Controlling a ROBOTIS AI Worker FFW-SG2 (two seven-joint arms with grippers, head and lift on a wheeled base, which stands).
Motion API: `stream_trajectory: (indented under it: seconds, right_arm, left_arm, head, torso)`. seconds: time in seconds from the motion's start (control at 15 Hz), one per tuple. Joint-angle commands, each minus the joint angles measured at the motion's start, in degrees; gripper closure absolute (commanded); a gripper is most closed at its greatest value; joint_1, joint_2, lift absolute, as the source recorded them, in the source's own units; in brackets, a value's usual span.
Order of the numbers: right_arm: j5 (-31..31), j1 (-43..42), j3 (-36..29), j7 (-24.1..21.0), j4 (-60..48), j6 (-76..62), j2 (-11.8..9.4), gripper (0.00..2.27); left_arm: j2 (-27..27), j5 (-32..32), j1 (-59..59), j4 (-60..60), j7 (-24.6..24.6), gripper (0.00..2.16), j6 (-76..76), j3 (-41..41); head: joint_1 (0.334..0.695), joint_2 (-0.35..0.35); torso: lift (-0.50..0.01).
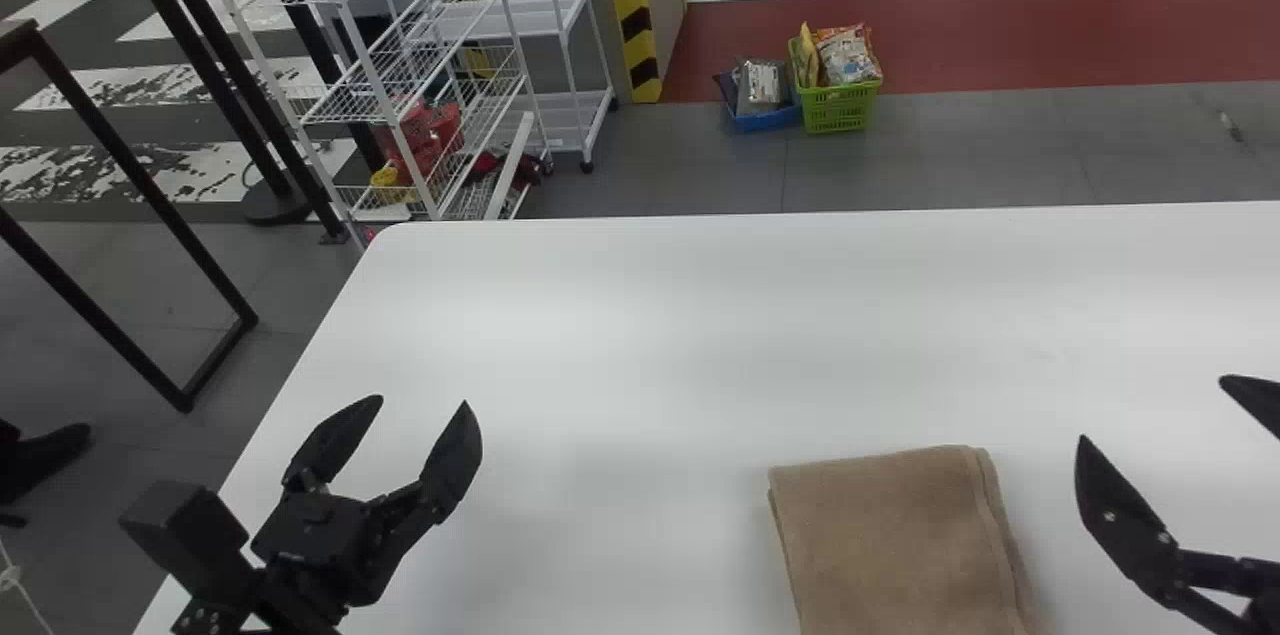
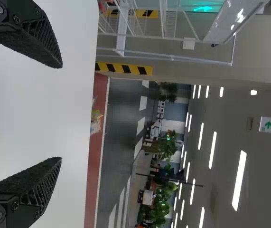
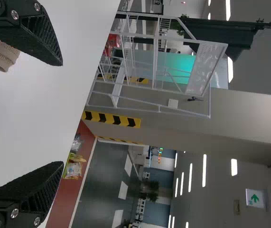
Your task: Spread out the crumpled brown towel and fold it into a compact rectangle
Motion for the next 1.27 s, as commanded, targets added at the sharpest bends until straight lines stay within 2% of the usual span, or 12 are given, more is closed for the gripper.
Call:
stream_trajectory:
  seconds: [0.0,1.2]
  right_arm:
    - [-0.05,0.00,-0.10,0.04,0.05,0.00,0.14,0.07]
    - [0.03,0.18,-0.01,-0.05,0.05,0.00,0.14,0.07]
  left_arm:
    - [0.01,0.00,-0.09,0.18,-0.03,0.13,0.08,-0.05]
    - [0.09,0.00,-0.18,0.53,-0.64,0.13,0.26,-0.05]
  head:
    - [0.695,0.246]
    - [0.695,0.243]
  torso:
    - [-0.127]
    - [-0.127]
